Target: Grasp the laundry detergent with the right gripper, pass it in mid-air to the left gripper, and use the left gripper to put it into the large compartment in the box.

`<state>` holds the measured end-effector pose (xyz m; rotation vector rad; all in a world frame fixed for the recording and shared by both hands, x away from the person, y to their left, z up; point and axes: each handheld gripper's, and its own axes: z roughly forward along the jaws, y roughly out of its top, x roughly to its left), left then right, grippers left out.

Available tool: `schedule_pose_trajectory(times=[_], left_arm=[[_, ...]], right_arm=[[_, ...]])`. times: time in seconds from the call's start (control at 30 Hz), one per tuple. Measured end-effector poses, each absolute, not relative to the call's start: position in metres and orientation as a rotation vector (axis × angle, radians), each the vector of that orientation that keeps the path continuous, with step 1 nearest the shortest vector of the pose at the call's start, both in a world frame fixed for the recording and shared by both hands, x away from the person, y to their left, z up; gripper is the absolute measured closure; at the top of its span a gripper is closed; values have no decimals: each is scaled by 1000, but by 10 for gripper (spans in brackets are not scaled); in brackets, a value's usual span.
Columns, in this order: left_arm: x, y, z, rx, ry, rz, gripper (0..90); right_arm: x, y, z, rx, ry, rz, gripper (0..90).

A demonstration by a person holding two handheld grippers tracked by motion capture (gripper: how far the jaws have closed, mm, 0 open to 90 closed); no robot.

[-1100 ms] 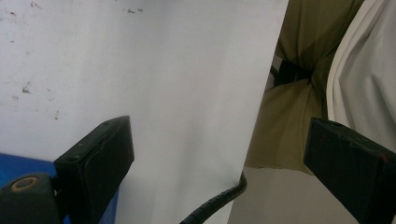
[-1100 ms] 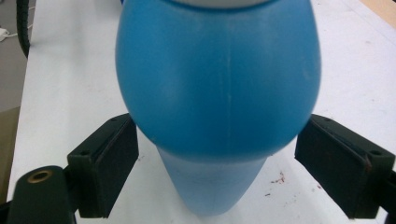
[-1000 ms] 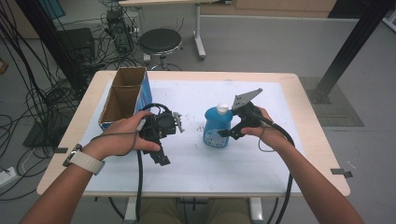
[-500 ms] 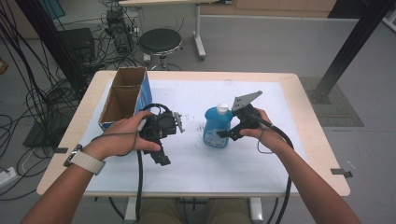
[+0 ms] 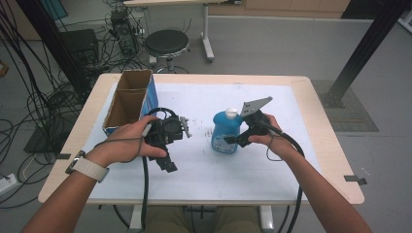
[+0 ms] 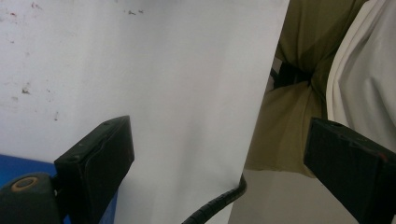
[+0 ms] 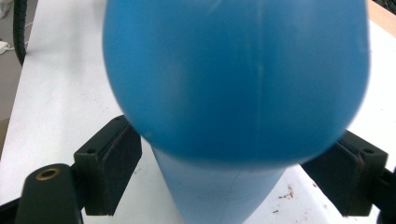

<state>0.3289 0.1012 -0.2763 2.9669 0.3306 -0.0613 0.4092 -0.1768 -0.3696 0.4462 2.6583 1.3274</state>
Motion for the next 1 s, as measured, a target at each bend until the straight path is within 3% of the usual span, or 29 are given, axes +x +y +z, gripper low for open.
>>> schedule_pose_trajectory(times=[1.0], left_arm=[[329,102,-276,2960,338,-60,91]], right_arm=[[409,-176,-381,451,2616,1424,228]])
